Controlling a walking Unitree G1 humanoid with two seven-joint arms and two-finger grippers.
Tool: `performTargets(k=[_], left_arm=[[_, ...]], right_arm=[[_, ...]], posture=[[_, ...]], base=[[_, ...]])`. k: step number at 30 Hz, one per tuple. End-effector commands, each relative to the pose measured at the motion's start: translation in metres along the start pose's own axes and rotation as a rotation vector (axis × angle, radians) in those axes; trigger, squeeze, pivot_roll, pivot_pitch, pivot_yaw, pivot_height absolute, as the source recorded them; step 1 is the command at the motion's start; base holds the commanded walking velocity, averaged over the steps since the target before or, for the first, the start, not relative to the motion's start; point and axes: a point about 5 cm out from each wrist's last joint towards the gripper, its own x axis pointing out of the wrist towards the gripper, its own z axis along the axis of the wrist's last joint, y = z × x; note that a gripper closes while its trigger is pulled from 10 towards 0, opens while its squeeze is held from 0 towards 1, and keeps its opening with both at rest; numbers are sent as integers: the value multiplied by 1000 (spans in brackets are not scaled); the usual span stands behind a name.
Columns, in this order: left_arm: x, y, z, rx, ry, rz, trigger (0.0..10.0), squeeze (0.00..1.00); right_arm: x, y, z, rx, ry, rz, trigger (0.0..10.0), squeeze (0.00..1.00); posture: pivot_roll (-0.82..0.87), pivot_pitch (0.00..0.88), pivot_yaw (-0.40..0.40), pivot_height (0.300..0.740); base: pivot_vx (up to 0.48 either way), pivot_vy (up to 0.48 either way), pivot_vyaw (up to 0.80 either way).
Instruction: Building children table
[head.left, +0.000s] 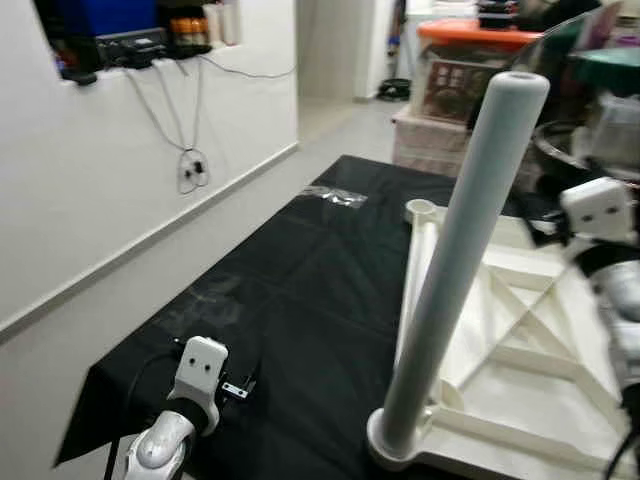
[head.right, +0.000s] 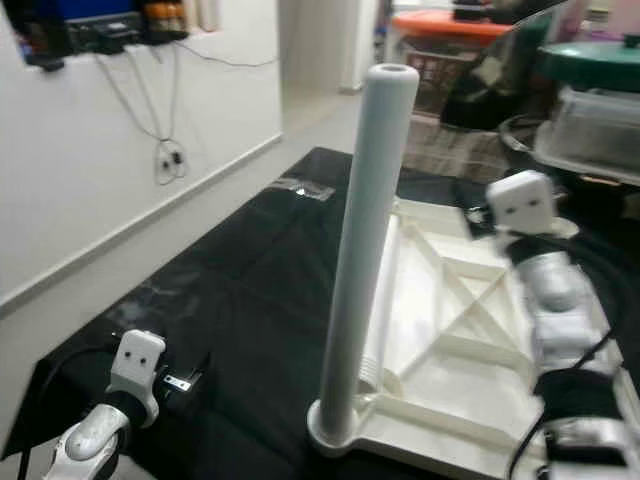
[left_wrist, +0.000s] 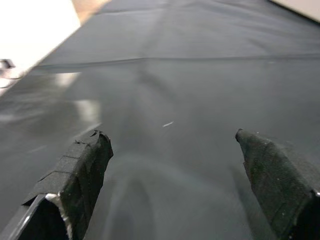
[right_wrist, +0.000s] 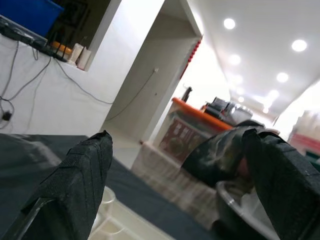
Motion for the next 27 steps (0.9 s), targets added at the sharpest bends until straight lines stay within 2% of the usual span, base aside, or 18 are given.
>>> performTargets(k=[1, 6, 8, 10, 13, 16, 18, 21, 23, 27], left_arm=[[0, -2, 0, -10, 1, -1, 10000, 0], [1, -2, 0, -11, 0, -3, 10000, 0], [1, -3, 0, -11, -2, -3, 10000, 0], [1, -3, 2, -7, -9, 1, 10000, 0], [0, -2, 7, -5, -33, 15, 10000, 0], [0, 1, 14, -3, -61, 34, 10000, 0], [0, 10, 26, 44, -101, 80, 10000, 0], [0, 13, 30, 70, -120, 90, 10000, 0], [-2, 17, 38, 96, -159, 103, 10000, 0], [-5, 16, 41, 103, -169, 107, 10000, 0]], right_arm=[[-5, 6, -3, 28, 26, -6, 10000, 0], [-10, 20, -7, 77, 65, -27, 10000, 0], [-20, 44, -11, 132, 148, -25, 10000, 0], [-29, 60, -10, 179, 203, -20, 10000, 0], [-36, 74, -10, 202, 234, -24, 10000, 0], [-39, 79, -12, 202, 253, -34, 10000, 0], [-42, 82, -14, 199, 277, -69, 10000, 0], [-42, 82, -13, 200, 273, -81, 10000, 0], [-41, 83, -11, 186, 288, -104, 10000, 0], [-41, 89, -7, 204, 313, -119, 10000, 0]], posture=[[-35, 0, -56, 740], [-38, 0, -56, 740], [-35, 0, -59, 740], [-35, 0, -59, 740], [-35, 0, -61, 740], [-32, 0, -66, 740], [-32, 0, -66, 740], [-25, 0, -71, 740], [-19, 0, -75, 740], [-15, 0, -78, 740]], base=[[0, 0, -506], [0, 0, -101], [0, 0, -400], [0, 0, -800], [0, 0, -800], [0, 0, -800], [0, 0, -800], [0, 0, -800], [0, 0, 0], [0, 0, 0]])
